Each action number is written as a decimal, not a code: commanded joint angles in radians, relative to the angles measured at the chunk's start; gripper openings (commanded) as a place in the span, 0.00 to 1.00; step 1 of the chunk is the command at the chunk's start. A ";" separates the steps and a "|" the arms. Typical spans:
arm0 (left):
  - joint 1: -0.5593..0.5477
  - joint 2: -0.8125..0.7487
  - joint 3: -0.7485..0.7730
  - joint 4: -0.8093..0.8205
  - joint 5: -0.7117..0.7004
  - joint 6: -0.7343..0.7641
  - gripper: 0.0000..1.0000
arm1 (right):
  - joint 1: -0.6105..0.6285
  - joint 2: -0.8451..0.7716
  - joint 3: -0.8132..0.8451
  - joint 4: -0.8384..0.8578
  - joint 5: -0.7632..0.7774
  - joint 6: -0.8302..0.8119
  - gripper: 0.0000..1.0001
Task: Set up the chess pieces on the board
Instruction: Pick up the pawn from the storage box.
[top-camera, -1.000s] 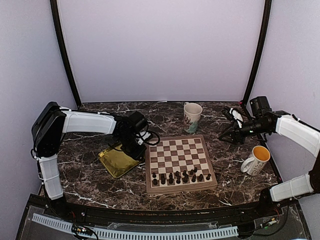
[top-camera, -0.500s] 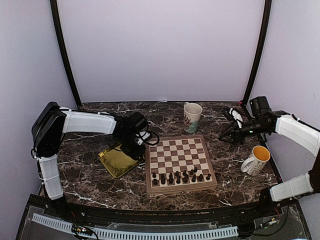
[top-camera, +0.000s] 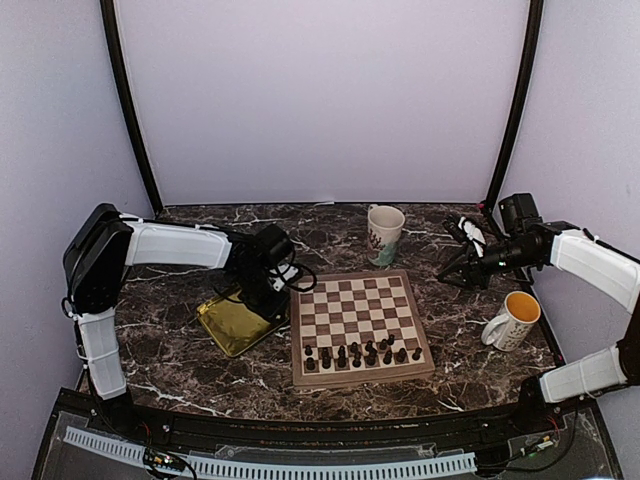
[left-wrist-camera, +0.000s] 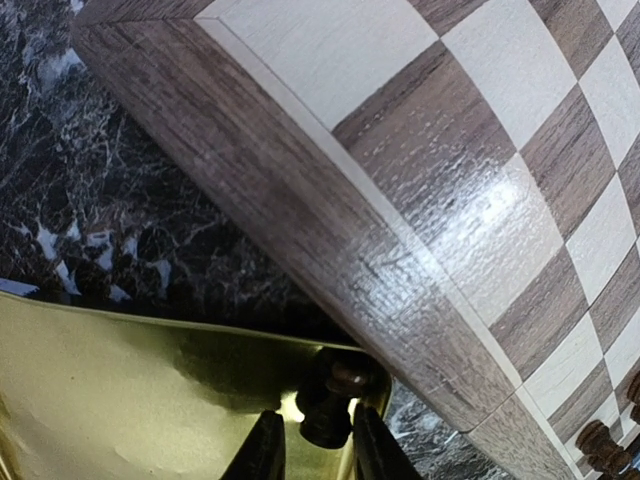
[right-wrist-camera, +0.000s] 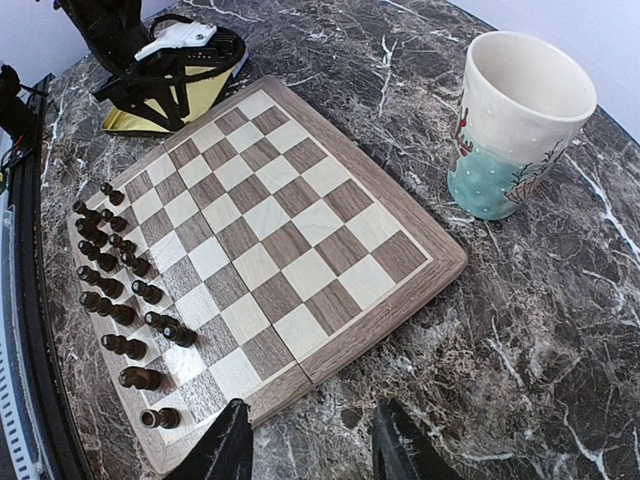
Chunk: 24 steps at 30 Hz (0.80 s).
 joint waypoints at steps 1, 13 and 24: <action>0.005 -0.001 -0.028 -0.024 0.014 0.014 0.26 | 0.000 0.010 0.004 -0.003 -0.003 -0.013 0.41; 0.006 0.020 -0.035 -0.014 0.029 0.067 0.26 | -0.002 0.014 0.005 -0.006 -0.004 -0.014 0.41; 0.005 0.027 -0.034 -0.020 0.094 0.127 0.12 | -0.001 0.023 0.009 -0.011 -0.009 -0.015 0.41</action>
